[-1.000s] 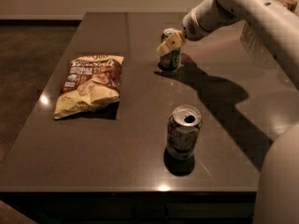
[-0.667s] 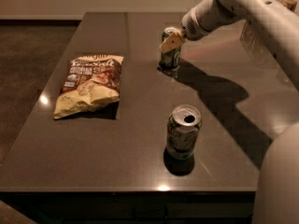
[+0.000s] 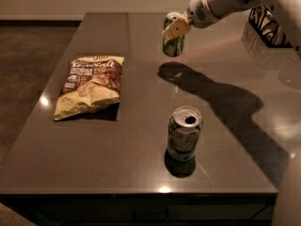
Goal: Pick green can
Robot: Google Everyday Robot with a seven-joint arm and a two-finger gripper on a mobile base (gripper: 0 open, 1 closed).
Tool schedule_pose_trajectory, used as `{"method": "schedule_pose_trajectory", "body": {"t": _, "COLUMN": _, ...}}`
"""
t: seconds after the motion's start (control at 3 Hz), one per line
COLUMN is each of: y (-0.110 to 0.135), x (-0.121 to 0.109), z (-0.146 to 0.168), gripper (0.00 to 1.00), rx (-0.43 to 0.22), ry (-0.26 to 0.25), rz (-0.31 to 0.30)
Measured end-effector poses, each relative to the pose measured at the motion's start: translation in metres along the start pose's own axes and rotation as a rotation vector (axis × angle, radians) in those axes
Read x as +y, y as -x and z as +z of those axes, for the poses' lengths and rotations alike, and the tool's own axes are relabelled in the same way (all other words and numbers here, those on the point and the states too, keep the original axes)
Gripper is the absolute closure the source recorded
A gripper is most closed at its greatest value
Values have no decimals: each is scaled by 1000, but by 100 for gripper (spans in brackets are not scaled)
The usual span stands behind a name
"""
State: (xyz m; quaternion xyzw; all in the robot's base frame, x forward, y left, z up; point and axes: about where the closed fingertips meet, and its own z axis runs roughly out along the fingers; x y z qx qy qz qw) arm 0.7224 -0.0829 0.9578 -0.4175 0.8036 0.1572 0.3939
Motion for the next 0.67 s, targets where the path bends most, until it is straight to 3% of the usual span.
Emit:
{"method": "schedule_pose_trajectory", "body": {"t": 0.33, "y": 28, "x": 13, "z": -36, "gripper": 100, "rx": -47, "ry": 14, "rz": -59}}
{"method": "schedule_pose_trajectory", "body": {"t": 0.67, "y": 42, "x": 22, "z": -59, "gripper": 100, "rx": -48, "ry": 24, "rz": -88}}
